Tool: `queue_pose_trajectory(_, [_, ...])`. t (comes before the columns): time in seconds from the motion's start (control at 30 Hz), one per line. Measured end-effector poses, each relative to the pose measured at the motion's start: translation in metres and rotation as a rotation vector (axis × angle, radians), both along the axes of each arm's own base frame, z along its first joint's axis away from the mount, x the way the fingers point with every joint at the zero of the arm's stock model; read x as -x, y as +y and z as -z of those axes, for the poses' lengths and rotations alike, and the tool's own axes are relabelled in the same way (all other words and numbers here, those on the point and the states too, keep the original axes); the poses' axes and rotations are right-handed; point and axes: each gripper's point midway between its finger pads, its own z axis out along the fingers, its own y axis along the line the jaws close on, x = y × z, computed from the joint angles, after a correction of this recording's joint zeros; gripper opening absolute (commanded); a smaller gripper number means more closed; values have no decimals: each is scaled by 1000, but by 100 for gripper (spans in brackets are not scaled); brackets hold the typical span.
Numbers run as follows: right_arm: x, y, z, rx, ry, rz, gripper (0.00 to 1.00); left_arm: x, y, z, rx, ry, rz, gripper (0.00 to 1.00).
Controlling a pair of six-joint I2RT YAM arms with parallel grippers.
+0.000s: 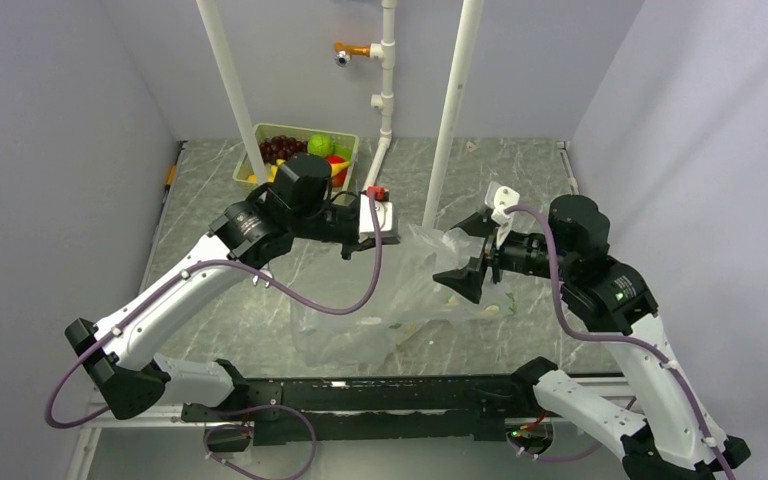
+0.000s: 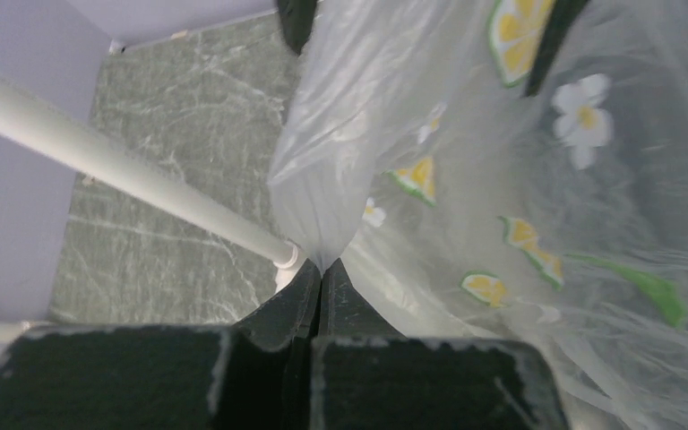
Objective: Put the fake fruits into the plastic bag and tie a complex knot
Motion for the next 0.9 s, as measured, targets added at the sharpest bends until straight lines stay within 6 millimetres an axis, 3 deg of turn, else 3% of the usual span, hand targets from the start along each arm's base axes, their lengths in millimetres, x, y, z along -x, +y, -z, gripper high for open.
queue_pose_trajectory(0.13, [-8, 4, 8, 6, -35, -12, 96, 10, -6, 0, 9, -12, 89, 0])
queue_pose_trajectory(0.23, [-13, 10, 11, 1, -62, -30, 77, 13, -16, -1, 14, -13, 160, 0])
queue_pose_trajectory(0.3, [-16, 15, 12, 2, -74, -44, 52, 12, -22, 0, 16, -16, 194, 0])
queue_pose_trajectory(0.33, [-16, 18, 13, 2, -77, -52, 32, 12, -25, 2, 16, -15, 210, 0])
queue_pose_trajectory(0.37, [-17, 21, 14, 2, -77, -59, 10, 12, -27, 3, 16, -12, 224, 5])
queue_pose_trajectory(0.4, [-16, 23, 16, 3, -74, -61, 0, 13, -28, 5, 16, -5, 235, 21])
queue_pose_trajectory(0.47, [-17, 24, 19, 1, -64, -49, 0, 13, -30, 7, 17, -1, 247, 64])
queue_pose_trajectory(0.53, [-21, 23, 22, -2, -35, -2, 0, 11, -29, 5, 18, 9, 230, 95])
queue_pose_trajectory(0.63, [-34, 14, 25, -3, 22, 124, 0, 2, -22, -15, 34, 9, 178, 99])
queue_pose_trajectory(0.73, [-43, 4, 31, -3, 91, 241, 0, 3, -8, -42, 55, -44, 155, 92])
queue_pose_trajectory(0.83, [-47, -4, 33, -22, 148, 329, 0, 29, 7, -62, 50, -104, 180, 78])
queue_pose_trajectory(0.9, [-47, -7, 31, -47, 170, 367, 0, 49, 13, -64, 27, -136, 214, 76])
